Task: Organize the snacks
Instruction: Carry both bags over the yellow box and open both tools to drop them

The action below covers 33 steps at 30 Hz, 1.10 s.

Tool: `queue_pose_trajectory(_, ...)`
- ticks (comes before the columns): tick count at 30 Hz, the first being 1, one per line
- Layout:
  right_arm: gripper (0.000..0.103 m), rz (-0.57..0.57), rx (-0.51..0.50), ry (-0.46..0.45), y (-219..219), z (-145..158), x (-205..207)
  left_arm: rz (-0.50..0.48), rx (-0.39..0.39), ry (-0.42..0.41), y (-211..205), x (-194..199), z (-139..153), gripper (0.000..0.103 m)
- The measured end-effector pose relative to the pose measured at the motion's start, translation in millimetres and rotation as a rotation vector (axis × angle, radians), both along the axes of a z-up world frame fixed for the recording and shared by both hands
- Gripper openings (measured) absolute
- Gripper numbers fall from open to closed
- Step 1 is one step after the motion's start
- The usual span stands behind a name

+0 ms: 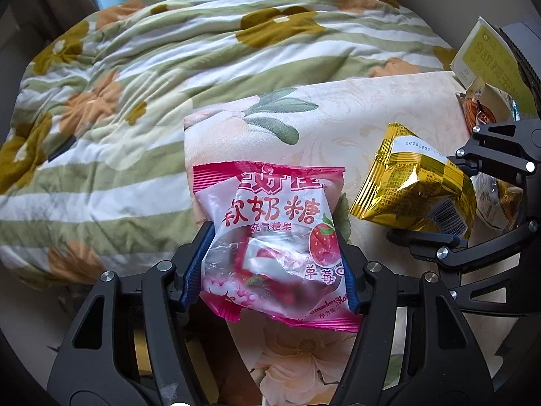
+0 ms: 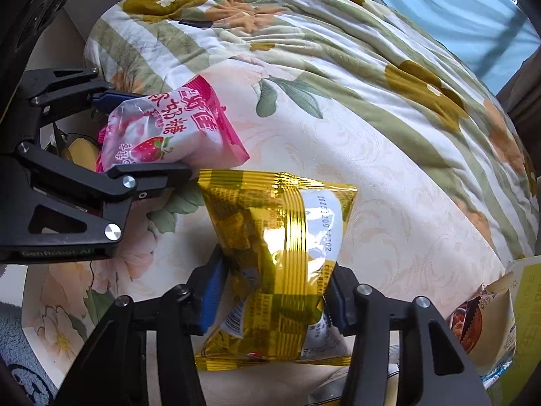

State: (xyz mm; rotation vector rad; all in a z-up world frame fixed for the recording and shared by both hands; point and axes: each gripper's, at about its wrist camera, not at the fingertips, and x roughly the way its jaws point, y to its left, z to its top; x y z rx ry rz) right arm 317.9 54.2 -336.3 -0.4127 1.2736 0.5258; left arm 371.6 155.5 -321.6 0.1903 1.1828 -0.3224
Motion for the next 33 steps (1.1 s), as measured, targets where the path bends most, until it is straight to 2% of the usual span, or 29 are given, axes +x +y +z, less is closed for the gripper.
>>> queue_pose_trajectory(5,0.046,-0.012,0.029,-0.017,6.2,9.8,-5.2,0.042,-0.025,-0.009,9.6,-0.2,13.0,0.060)
queue_pose_trajectory(9,0.046,-0.066,0.077,-0.020,4.8,24.3,-5.2,0.068,-0.035,-0.035,15.8,-1.8,34.3,0.060)
queue_pose_trajectory(14,0.046,-0.162,0.177,-0.013,1.3,53.7,-9.5,0.097,-0.054,-0.089,16.1,-6.1,77.9,0.060)
queue_pose_trajectory(19,0.046,-0.228,0.235,-0.057,-13.7,95.8,-16.2,0.123,-0.067,-0.161,1.0,-13.0,127.8,0.060)
queue_pose_trajectory(27,0.046,-0.300,0.282,-0.166,-82.4,166.0,-33.3,0.150,-0.107,-0.258,-57.4,-33.1,193.5,0.060)
queue_pose_trajectory(33,0.046,-0.362,0.288,-0.245,-163.0,201.2,-51.1,0.103,-0.157,-0.289,-139.5,-49.7,220.6,0.060)
